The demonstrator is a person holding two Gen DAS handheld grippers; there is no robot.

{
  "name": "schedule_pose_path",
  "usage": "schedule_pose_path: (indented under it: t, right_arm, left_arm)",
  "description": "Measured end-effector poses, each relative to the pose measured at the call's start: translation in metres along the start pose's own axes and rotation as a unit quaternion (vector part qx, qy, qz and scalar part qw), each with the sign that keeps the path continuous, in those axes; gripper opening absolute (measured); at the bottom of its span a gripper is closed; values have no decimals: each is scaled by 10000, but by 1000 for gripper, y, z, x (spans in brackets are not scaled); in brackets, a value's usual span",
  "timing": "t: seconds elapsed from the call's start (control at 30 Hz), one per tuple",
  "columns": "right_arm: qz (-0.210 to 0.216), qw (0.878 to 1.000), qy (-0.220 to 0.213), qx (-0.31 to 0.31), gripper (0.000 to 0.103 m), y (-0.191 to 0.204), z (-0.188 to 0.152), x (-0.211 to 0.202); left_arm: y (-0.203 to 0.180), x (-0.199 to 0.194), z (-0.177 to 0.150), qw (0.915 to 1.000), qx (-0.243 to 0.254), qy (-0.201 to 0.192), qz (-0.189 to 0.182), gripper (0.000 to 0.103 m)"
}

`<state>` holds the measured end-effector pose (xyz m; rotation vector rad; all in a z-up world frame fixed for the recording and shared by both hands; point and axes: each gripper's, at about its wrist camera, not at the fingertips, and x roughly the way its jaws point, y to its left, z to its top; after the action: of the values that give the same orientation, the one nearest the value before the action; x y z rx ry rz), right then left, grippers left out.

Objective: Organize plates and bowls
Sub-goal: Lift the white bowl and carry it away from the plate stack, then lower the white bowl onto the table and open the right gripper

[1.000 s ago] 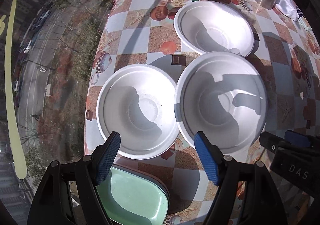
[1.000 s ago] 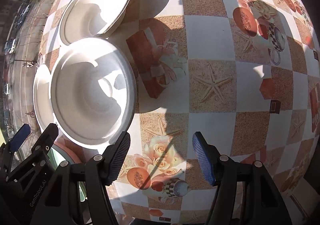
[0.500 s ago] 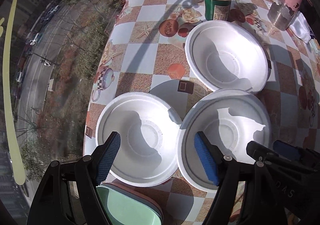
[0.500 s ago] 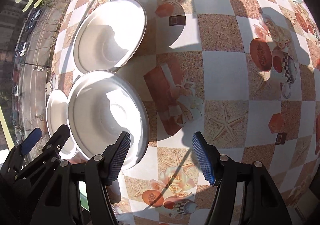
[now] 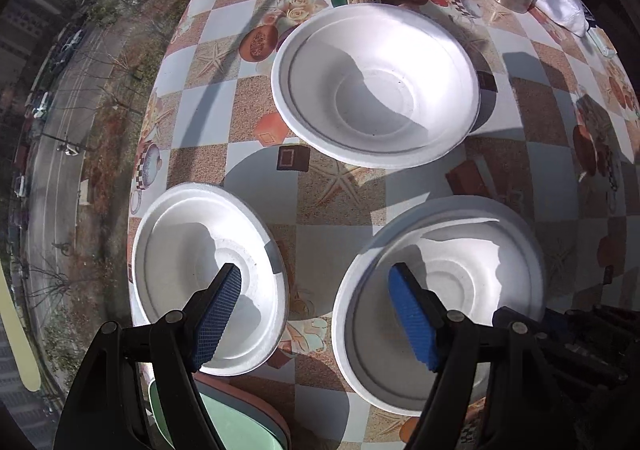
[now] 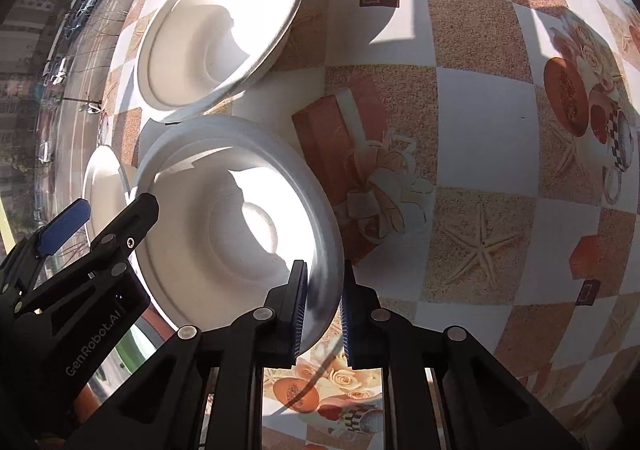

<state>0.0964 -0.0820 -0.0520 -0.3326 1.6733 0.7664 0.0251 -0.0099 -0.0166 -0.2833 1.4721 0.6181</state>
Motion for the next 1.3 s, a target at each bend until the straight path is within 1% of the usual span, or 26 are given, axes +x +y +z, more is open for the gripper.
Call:
schedule_pose_path:
  t: [0.03,0.07,0.1,0.13,0.17,0.2,0.23,0.3,0.33,0.47,0.57,0.7,0.9,0.93,0.97,1.0,1.03,1.07,1.1,1.13,1.17,1.2,1.23,1.27,1.3]
  right_arm:
    - [15,10000,13,-2,16,-4,-4,-1]
    - [39,10000,25,21,16,-9,-9,-3]
    - [60,10000,35,54,16,-12,-12,-3]
    - [81,9999,46,89,16,-17,-17,-4]
    - [97,9999,56,127,16,-21,-22,-5]
    - [114,9998,68,167,16,-26,-28,-5]
    - [142,9996,82,210,16,-30,-33,-5]
    - [184,9993,117,292,16,-38,-44,-5]
    - [287,9989,127,354,16,-42,-49,-6]
    - [189,9987,135,460,16,-54,-69,-9]
    - [122,9983,127,561,16,-63,-80,-12]
    - [-4,9970,140,761,16,-88,-103,-18]
    - [-435,9916,98,1217,16,-134,-136,-32]
    - [-498,9901,83,1309,17,-142,-141,-35]
    - [-564,9883,63,1412,17,-153,-147,-39]
    - [-612,9868,49,1497,17,-161,-151,-41]
    - [-656,9853,36,1580,17,-168,-156,-44]
    - [-678,9839,26,1651,17,-173,-159,-46]
    - [-732,9827,14,1703,17,-175,-161,-47]
    - [-820,9811,2,1753,17,-178,-164,-48]
    - [-875,9797,-11,1803,21,-186,-167,-52]
    - [-911,9783,-36,1858,29,-188,-168,-54]
    - [-945,9767,-109,1923,62,-186,-169,-57]
    - [-980,9753,-242,1962,86,-195,-173,-67]
    - [-996,9746,-388,1966,87,-194,-175,-73]
  left_arm:
    - [-7,2,-3,9999,72,91,-73,79]
    - [-12,5,-6,9997,135,161,-113,76]
    - [-19,8,-9,9993,221,258,-152,67]
    - [-24,13,-14,9985,282,393,-242,62]
    - [-28,18,-18,9974,294,547,-365,46]
    - [-31,24,-23,9950,276,744,-599,33]
    - [-34,26,-27,9933,233,821,-775,32]
    - [-43,23,-33,9937,404,748,-724,31]
    - [-48,21,-35,9936,504,737,-689,31]
    - [-69,15,-46,9917,800,729,-688,31]
    - [-92,10,-57,9884,1079,735,-771,31]
    - [-133,1,-74,9811,1569,702,-884,31]
    - [-193,-18,-92,9659,2209,603,-1213,31]
    - [-201,-22,-94,9638,2290,542,-1253,32]
    - [-207,-27,-95,9621,2352,473,-1296,38]
    - [-212,-31,-96,9606,2418,425,-1301,51]
    - [-215,-35,-96,9601,2465,360,-1270,61]
    - [-214,-40,-94,9607,2480,247,-1222,79]
    - [-212,-46,-93,9617,2463,96,-1199,83]
    - [-208,-51,-91,9622,2445,-4,-1203,83]
    - [-200,-55,-86,9624,2423,-25,-1228,83]
    - [-194,-57,-85,9633,2381,-21,-1239,83]
    - [-183,-59,-84,9652,2299,-26,-1242,83]
    - [-175,-60,-82,9673,2208,-43,-1243,83]
    - [-166,-61,-82,9694,2118,-47,-1242,83]
